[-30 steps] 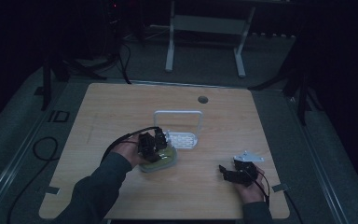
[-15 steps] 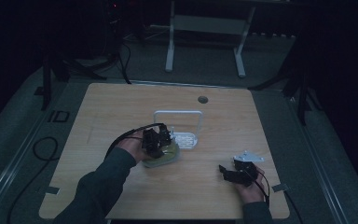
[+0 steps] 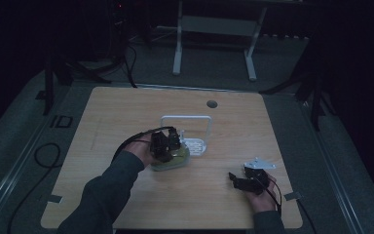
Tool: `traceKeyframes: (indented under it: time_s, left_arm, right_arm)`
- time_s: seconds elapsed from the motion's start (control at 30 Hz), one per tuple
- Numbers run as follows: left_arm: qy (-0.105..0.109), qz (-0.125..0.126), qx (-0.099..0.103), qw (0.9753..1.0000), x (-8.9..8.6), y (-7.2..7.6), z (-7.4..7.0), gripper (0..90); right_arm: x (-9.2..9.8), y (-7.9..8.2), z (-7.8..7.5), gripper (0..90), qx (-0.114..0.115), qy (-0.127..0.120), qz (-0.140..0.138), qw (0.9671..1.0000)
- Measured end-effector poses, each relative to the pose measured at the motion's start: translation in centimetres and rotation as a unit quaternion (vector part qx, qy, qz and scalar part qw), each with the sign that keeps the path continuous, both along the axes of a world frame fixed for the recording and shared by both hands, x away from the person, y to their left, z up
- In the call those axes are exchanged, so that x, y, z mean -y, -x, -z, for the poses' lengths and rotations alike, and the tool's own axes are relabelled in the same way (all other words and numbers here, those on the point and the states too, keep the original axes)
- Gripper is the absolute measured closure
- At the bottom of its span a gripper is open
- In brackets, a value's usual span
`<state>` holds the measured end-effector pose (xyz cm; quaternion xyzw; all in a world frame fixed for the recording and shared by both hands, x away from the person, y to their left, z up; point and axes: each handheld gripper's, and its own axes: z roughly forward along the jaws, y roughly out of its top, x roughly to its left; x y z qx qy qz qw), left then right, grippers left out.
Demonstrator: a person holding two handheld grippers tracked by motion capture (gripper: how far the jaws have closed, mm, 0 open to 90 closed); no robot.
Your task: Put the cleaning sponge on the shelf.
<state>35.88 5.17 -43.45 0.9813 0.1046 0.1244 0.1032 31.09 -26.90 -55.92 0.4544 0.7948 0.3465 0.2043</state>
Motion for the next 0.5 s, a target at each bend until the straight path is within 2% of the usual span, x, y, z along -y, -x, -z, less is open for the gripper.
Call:
traceKeyframes:
  time_s: [0.5]
  left_arm:
    - [-0.001,-0.001,0.012,0.9999,0.60,-0.59,-0.10,72.0]
  right_arm:
    - [-0.01,-0.02,0.00,25.2,0.000,0.000,0.000,1.0000]
